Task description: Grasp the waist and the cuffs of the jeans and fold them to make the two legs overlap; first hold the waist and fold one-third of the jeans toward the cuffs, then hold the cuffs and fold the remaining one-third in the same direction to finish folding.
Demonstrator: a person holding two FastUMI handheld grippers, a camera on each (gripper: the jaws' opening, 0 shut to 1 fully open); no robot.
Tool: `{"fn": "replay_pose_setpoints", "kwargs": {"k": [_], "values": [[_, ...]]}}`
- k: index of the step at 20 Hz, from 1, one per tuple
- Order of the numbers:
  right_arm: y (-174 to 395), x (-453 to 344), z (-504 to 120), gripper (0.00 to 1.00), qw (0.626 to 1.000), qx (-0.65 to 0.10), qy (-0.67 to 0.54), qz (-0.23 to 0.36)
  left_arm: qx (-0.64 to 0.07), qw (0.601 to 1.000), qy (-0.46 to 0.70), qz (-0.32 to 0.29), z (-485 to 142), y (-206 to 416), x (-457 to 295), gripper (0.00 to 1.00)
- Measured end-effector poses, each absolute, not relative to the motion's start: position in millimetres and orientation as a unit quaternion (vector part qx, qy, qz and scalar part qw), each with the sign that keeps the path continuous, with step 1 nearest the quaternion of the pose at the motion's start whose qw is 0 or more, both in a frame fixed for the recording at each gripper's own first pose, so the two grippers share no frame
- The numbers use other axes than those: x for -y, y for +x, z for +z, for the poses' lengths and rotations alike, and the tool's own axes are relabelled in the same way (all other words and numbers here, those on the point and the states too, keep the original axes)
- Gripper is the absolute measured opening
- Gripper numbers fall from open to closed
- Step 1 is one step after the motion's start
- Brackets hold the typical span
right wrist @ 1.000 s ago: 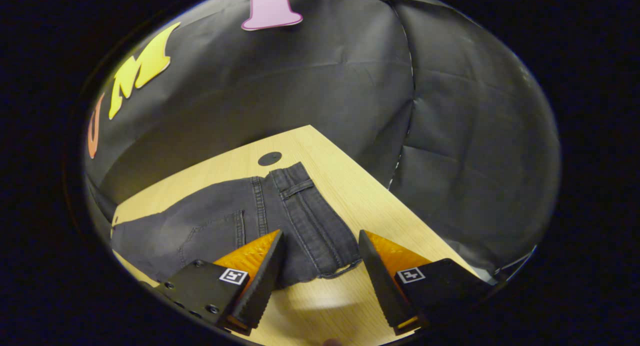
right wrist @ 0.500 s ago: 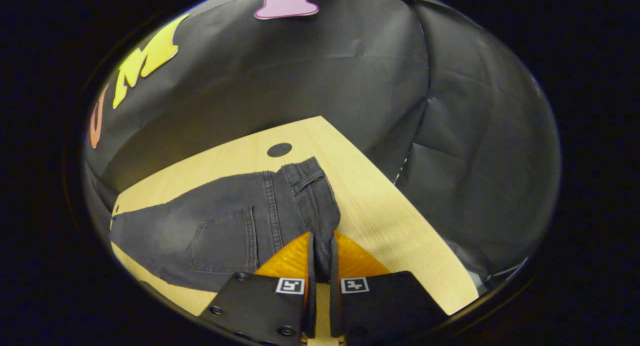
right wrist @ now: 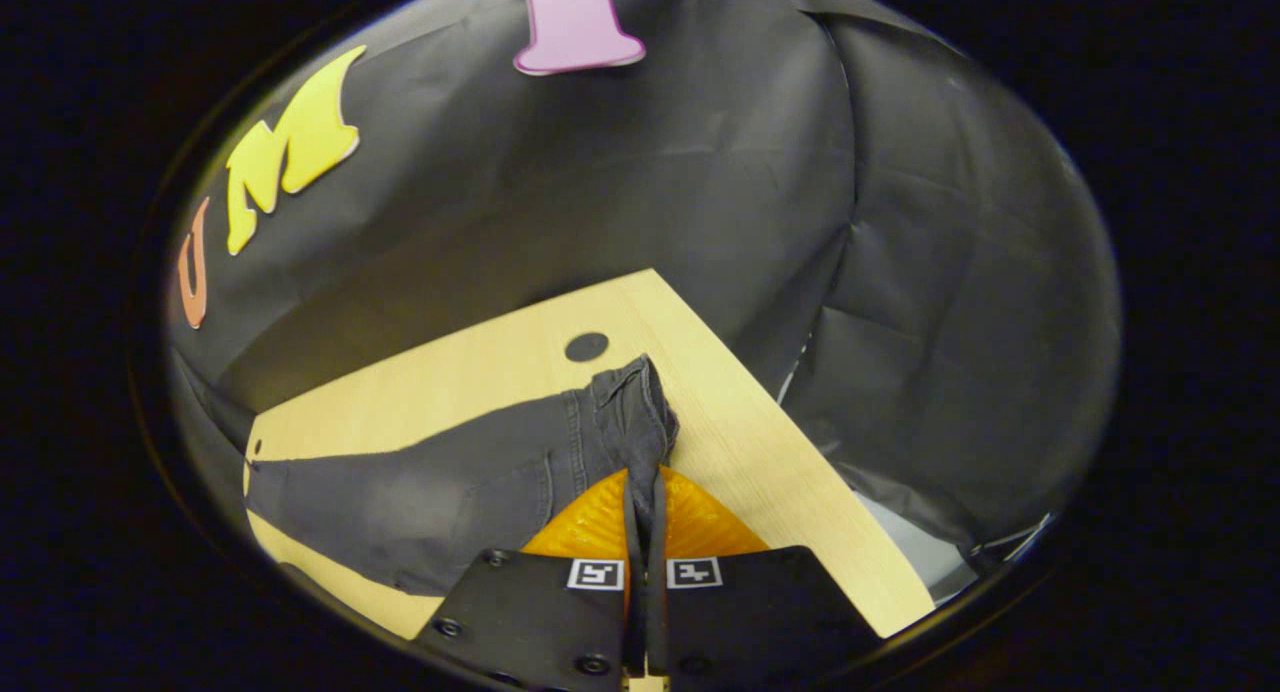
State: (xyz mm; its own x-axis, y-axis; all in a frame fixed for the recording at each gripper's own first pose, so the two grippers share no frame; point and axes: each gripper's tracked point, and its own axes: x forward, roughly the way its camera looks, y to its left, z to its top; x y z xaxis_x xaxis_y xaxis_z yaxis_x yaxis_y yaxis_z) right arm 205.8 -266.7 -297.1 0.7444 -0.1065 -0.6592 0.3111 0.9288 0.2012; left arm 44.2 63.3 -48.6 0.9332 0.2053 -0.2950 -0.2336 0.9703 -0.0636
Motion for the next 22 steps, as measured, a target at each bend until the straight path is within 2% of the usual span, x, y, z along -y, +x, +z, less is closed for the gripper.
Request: {"fn": "replay_pose_setpoints", "kwargs": {"k": [6,10,16,22], "values": [[214.0,205.8,-198.5,0.01,0.948,-0.287,0.116,-0.071,-0.137,0.977,-0.082,0.141,-53.3,27.7,-98.8,0.99],[221.2,136.3,-143.4,0.00,0.961,-0.256,0.103,-0.029,-0.127,0.976,-0.092,0.150,-49.5,17.7,-119.1,0.99],[235.9,14.8,-125.8,0.01,0.968,-0.232,0.085,0.035,-0.123,0.976,-0.073,0.165,-47.3,-12.3,-155.6,0.99],[247.4,-97.1,-148.6,0.01,0.964,-0.244,0.066,0.085,-0.124,0.969,-0.058,0.206,-42.1,-54.6,-202.5,0.99]]}}
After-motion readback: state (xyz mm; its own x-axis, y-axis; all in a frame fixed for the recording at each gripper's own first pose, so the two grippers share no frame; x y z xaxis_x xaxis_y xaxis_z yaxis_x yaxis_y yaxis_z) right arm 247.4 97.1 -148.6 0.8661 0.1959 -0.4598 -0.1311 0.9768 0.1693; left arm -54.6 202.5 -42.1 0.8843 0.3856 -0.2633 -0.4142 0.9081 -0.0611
